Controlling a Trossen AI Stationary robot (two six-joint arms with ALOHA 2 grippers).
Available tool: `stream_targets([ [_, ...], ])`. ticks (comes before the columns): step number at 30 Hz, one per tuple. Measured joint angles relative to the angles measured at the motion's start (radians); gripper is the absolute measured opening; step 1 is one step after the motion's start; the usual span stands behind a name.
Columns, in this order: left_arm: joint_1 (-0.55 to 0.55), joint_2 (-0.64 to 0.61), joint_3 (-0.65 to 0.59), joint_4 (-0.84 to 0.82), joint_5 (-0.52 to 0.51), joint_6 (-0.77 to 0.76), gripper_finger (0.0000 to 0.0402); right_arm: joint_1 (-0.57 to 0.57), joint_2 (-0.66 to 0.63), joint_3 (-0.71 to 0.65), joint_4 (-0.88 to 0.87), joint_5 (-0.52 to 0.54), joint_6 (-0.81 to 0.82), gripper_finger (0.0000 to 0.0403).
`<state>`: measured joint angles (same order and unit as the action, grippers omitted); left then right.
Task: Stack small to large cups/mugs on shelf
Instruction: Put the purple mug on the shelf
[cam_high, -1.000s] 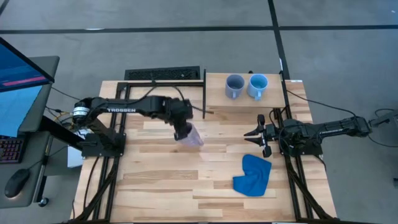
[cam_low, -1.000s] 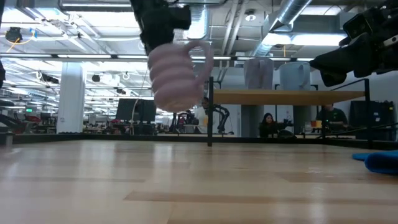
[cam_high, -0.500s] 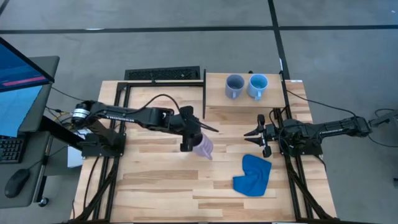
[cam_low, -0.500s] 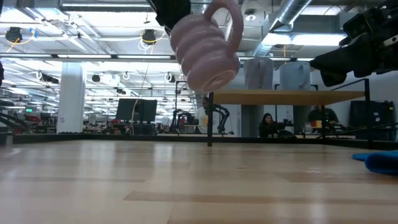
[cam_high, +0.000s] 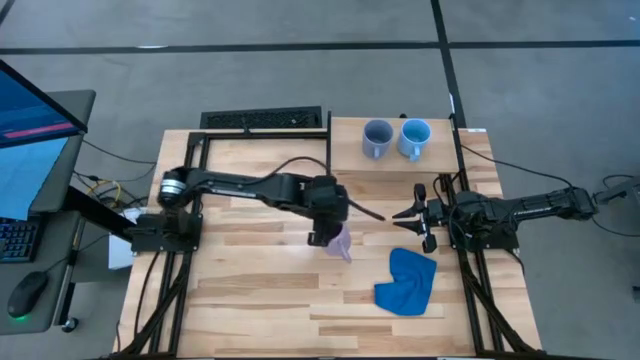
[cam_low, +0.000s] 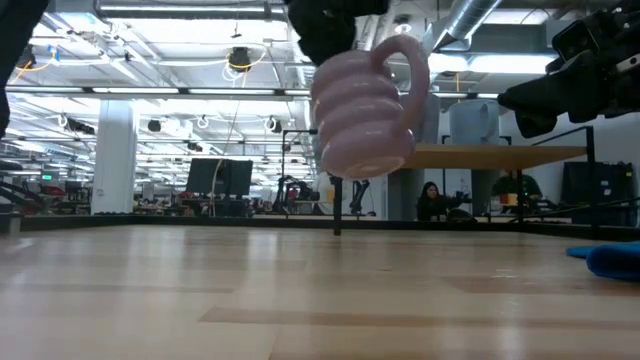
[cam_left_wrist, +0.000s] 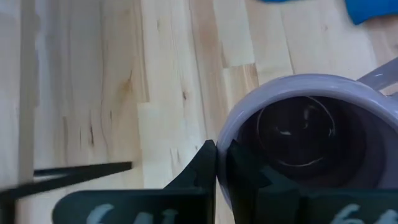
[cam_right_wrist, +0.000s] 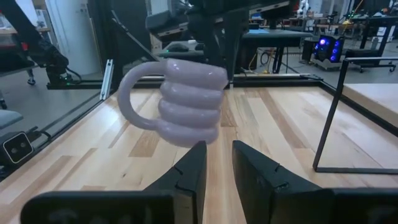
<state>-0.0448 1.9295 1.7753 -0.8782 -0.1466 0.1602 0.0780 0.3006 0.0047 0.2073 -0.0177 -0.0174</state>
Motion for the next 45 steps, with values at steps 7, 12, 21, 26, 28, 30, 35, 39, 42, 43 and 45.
stream_targets([
  [7,-0.009,0.150,0.201,-0.128,-0.019,0.122,0.0002,0.000,0.000,0.000,0.000,0.000,0.000,0.0099],
  [12,-0.014,0.197,0.220,-0.122,-0.039,0.239,0.0002,0.000,0.000,0.000,0.001,0.000,0.000,0.0099],
  [21,-0.018,0.254,0.220,-0.092,-0.070,0.422,0.0007,0.000,0.000,0.000,0.003,0.000,0.000,0.0099],
  [26,-0.016,0.274,0.219,-0.074,-0.065,0.461,0.0006,0.000,0.000,0.000,0.002,0.000,0.000,0.0099],
  [28,-0.016,0.278,0.220,-0.079,-0.067,0.482,0.0006,0.000,0.000,0.000,0.002,0.000,0.000,0.0099],
  [30,-0.016,0.284,0.220,-0.077,-0.069,0.489,0.0007,0.000,0.000,0.000,0.002,0.000,0.000,0.0099],
  [35,-0.016,0.284,0.220,-0.080,-0.066,0.490,0.0007,0.000,0.000,0.000,0.002,0.000,0.000,0.0099],
  [39,-0.016,0.284,0.220,-0.082,-0.070,0.461,0.0011,0.000,0.000,0.000,0.002,0.000,0.000,0.0099],
  [42,-0.016,0.284,0.220,-0.081,-0.092,0.452,0.0023,0.000,0.000,0.000,0.002,0.000,0.000,0.0099],
  [43,-0.016,0.284,0.220,-0.079,-0.097,0.450,0.0028,0.000,0.000,0.000,0.002,0.000,0.000,0.0099],
  [45,-0.016,0.284,0.220,-0.077,-0.100,0.441,0.0038,0.000,0.000,0.000,0.002,0.000,0.000,0.0099],
])
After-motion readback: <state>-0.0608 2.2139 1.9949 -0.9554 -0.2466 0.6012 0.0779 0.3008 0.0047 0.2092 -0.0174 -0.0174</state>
